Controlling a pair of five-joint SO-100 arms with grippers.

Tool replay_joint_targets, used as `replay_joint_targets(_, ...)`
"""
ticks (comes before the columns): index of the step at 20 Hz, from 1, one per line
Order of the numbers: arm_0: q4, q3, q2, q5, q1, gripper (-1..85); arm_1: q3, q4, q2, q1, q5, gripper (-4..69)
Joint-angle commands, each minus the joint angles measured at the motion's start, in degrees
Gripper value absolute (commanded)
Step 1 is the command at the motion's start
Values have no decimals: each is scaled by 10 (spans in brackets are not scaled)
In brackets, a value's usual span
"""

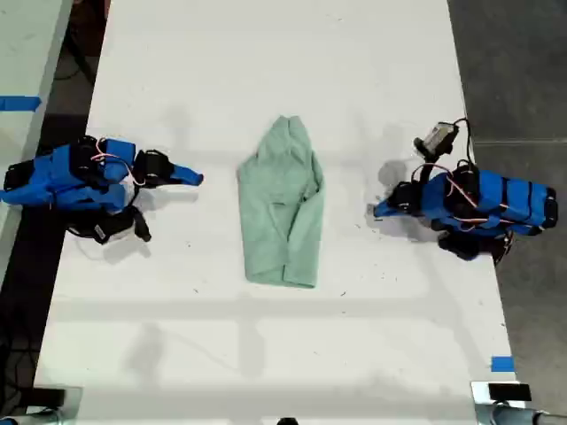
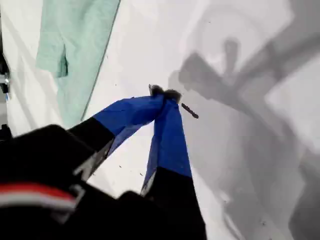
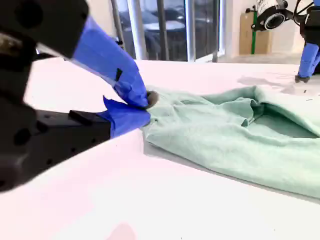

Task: Fold t shirt

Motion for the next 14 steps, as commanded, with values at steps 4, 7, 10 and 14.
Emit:
replay_joint_targets(4,6,2,4,-8,7,-2,7,-25,8,-65,79,-28)
replay_joint_targets(7,6,2,4,-8,8,-2,8,-25,8,-66,83,-28)
replay_joint_targets(10,6,2,4,-8,8,-2,8,-25,8,-66,84,-28)
replay_joint_targets(14,13,-10,-8,-2,27,-3,30,-68,7,-82,105,-31)
